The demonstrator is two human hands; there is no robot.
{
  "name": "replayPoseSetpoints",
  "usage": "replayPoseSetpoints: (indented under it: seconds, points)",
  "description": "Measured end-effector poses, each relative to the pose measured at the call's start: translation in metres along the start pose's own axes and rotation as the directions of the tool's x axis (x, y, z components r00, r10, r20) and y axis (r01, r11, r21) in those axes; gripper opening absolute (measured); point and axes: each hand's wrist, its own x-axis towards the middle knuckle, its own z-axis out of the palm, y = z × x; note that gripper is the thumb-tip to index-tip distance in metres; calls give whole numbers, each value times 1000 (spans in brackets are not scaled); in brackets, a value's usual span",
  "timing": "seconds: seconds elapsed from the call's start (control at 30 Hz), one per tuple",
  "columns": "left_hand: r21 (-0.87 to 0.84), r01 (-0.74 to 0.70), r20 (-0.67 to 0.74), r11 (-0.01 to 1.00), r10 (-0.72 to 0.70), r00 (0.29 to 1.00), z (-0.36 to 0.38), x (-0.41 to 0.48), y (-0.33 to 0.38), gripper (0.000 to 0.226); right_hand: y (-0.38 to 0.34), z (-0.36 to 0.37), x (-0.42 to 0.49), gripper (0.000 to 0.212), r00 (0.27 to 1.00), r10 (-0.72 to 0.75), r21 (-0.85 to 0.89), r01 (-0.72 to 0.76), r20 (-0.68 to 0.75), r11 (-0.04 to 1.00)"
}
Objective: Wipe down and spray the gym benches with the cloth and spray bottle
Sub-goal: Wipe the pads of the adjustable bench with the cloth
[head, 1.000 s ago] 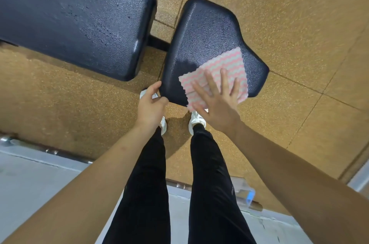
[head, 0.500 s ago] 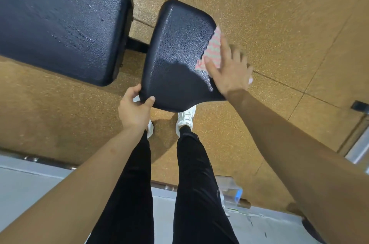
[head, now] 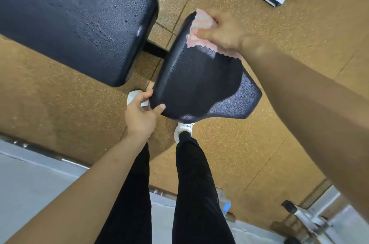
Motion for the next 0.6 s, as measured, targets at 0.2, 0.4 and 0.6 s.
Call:
replayPoseSetpoints:
  seconds: [0.2,0.4,0.6]
  points:
    - [4,24,32,1000,-24,999,-11,2,-2,49,-49,28,9,70,965,-213,-677,260,154,689]
    - [17,-31,90,999,29,996,-26,3,4,42,-51,72,-16,60,902,-317,-776,418,293,472]
    - [500,-355,-198,790,503,841,-66,9,11,45,-48,125,-51,76,843,-297,-770,533,448,351]
